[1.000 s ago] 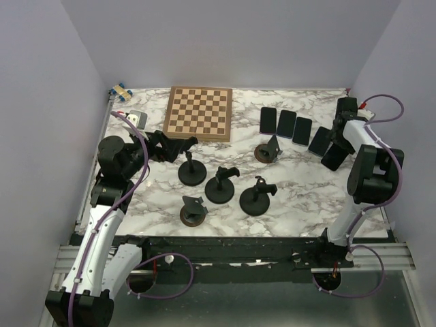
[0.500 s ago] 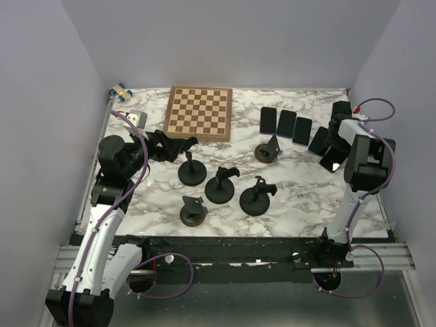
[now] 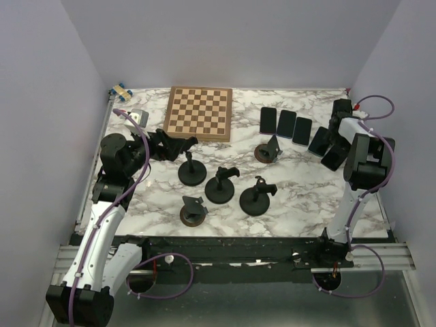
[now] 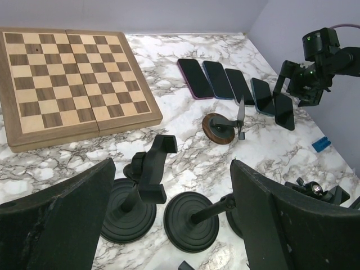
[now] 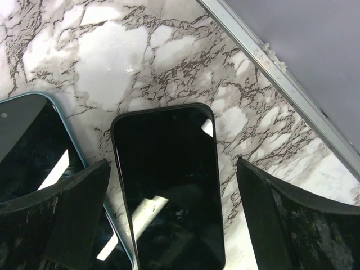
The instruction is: Remove the phone from the phone stand
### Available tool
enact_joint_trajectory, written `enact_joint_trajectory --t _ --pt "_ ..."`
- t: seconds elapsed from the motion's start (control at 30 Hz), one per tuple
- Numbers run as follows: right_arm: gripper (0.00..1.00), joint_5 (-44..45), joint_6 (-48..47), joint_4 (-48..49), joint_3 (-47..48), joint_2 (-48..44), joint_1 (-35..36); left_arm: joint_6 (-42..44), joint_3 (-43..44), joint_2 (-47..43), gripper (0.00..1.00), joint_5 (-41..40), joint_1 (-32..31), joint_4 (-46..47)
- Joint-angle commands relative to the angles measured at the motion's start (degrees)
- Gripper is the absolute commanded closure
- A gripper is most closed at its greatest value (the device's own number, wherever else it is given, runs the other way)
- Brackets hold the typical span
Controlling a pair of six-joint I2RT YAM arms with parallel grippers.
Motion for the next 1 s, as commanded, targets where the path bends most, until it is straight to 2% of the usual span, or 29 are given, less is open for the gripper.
enact_joint_trajectory --t 0.0,0.13,0.3,0.4,0.57,0.83,0.97 --pt "0.0 -2.6 0.2 0.2 0.2 -3.9 -0.4 -0.2 0.7 0.4 0.09 1.3 -0.3 1.1" --pt "0.0 -2.8 0.6 0.4 -3.1 -11.0 1.0 -0.1 0.5 0.4 0.09 1.3 -0.3 1.3" --pt "0.0 -4.3 -0.4 2.9 -10.8 -24.2 6.0 0.0 0.3 0.5 0.09 1.3 -0.3 1.6" --pt "0.0 -8.5 -2.6 5.5 -15.8 -33.4 10.6 0.4 0.5 0.4 0.09 1.5 -0.3 1.5" --pt "0.0 -17.0 -1.7 3.1 -19.5 -46.2 16.3 1.4 -0.2 -1.0 0.09 1.6 -0.8 2.9" --pt "0.0 -29.8 0.0 7.9 -28.1 -70.8 17.0 3.7 -4.5 -8.6 0.09 0.2 -1.4 9.3" --pt "0.0 -33.0 1.6 10.9 -32.1 -80.5 17.0 6.0 -7.5 -14.5 0.09 -2.8 -1.9 12.5"
